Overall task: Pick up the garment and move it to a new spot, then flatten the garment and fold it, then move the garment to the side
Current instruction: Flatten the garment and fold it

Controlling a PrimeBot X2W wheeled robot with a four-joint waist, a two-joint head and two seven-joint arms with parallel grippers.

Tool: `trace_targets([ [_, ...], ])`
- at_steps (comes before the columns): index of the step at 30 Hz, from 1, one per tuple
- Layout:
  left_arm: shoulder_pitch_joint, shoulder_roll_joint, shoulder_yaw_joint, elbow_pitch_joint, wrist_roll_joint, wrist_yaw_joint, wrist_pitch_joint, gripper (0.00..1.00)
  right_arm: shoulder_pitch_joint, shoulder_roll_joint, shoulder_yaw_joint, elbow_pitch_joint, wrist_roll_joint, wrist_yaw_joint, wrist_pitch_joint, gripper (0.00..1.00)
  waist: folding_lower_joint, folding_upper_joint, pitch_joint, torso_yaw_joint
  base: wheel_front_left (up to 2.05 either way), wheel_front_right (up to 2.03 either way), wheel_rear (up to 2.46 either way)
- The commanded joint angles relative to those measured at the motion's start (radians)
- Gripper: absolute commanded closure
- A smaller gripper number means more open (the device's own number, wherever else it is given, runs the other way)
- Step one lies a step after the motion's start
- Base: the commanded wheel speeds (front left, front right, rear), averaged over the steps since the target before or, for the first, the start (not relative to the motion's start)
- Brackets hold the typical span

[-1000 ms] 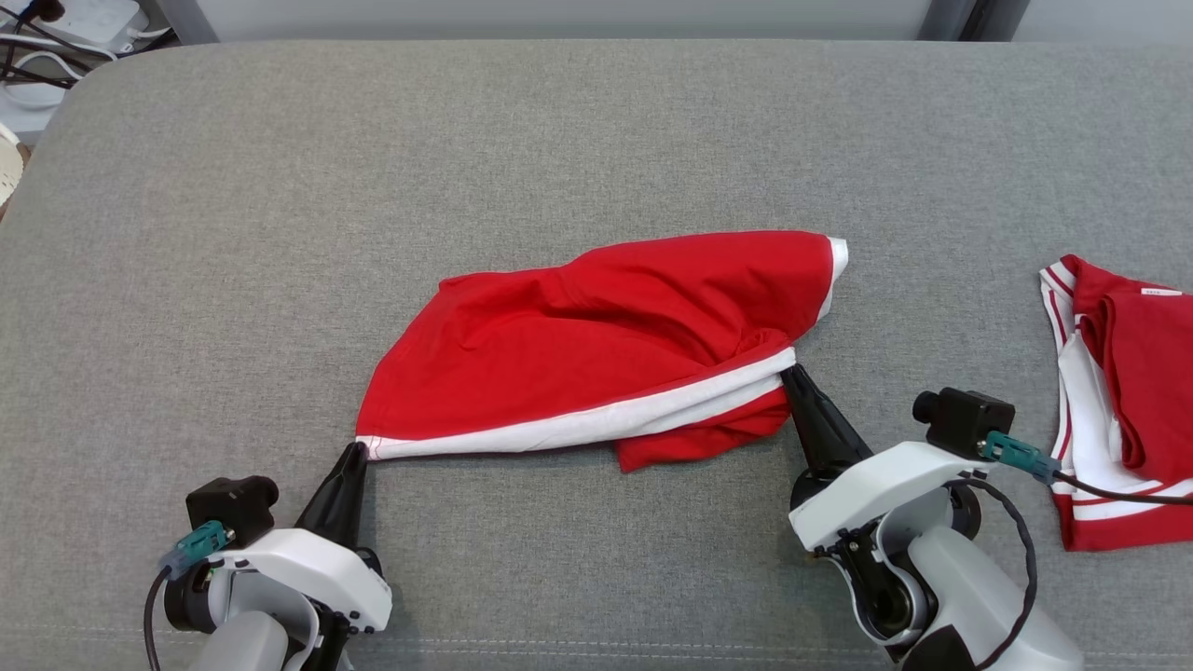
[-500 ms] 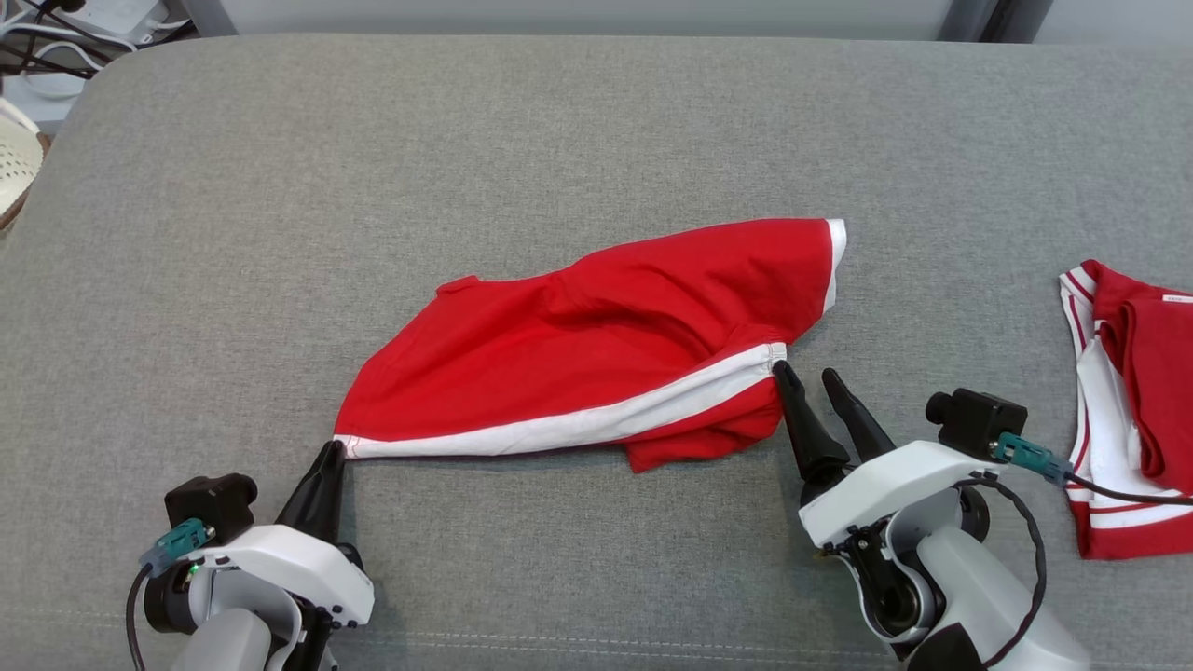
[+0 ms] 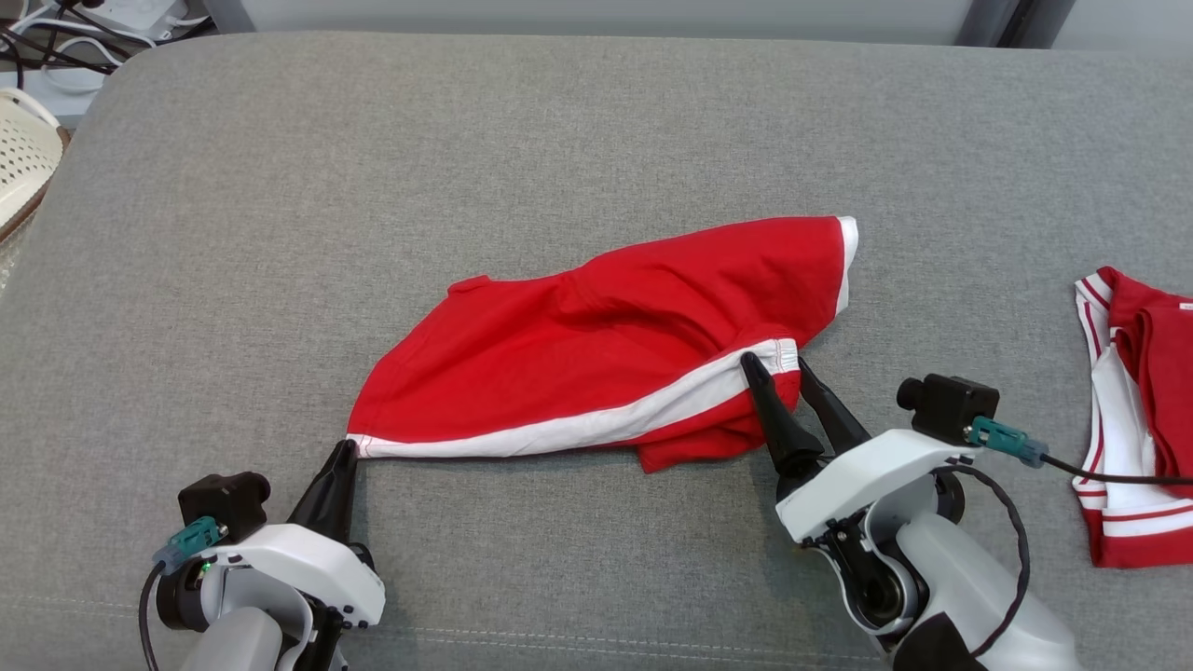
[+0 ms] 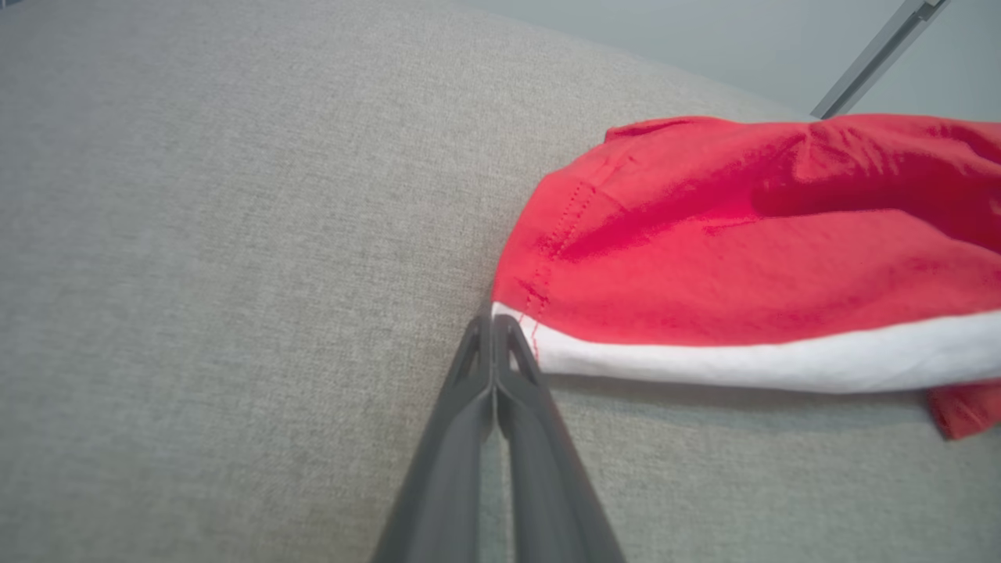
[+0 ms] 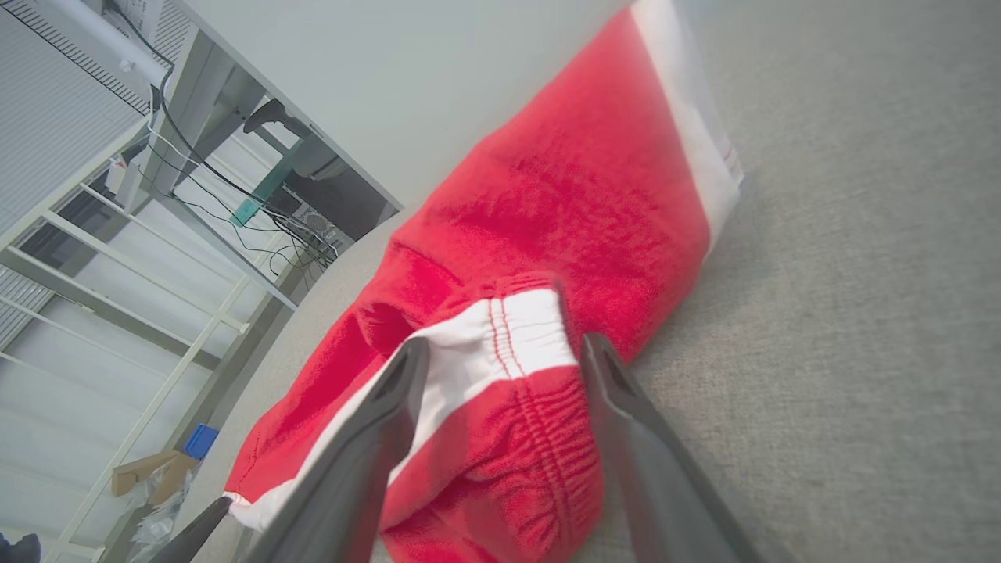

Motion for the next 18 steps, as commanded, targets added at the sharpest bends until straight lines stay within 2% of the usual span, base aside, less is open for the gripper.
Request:
trace_targets([
  [1,-0.027,0.027,0.029,-0.014,0.002,-0.007,-0.006,1.0,-0.022,0.007,0.02,-0.018,0.008,0.0,-0.012,0.18,0.0,0.0,0.0,0.002,0.0,0.0,0.0],
  [2,-0.028,0.027,0.029,-0.014,0.002,-0.007,-0.006,1.0,-0.026,0.006,0.024,-0.019,0.014,0.0,-0.012,0.4,0.0,0.0,0.001,0.004,0.0,0.0,0.0],
  [3,-0.029,0.027,0.029,-0.014,0.002,-0.007,-0.006,1.0,-0.031,0.005,0.023,-0.025,0.019,0.0,-0.012,0.51,0.0,0.0,0.002,0.004,0.0,0.0,0.0],
  [6,-0.028,0.028,0.03,-0.011,0.001,-0.007,-0.006,1.0,-0.032,0.005,0.019,-0.043,0.037,0.0,-0.012,0.56,0.0,0.0,0.003,0.004,0.0,0.0,0.0],
  [7,-0.027,0.028,0.03,-0.01,0.0,-0.007,-0.006,1.0,-0.03,0.003,0.028,-0.05,0.052,0.0,-0.012,0.62,0.0,0.0,0.0,0.002,0.0,0.0,0.0],
  [9,-0.025,0.03,0.031,-0.008,-0.001,-0.007,-0.006,1.0,-0.026,0.0,0.033,-0.052,0.071,0.0,-0.012,1.0,0.0,0.0,-0.002,-0.001,0.0,0.0,0.0],
  [18,-0.018,0.029,0.039,-0.007,0.006,-0.007,-0.006,1.0,0.01,-0.035,0.039,-0.098,0.088,0.0,-0.012,1.0,0.0,0.0,-0.022,-0.024,0.0,0.0,0.0],
])
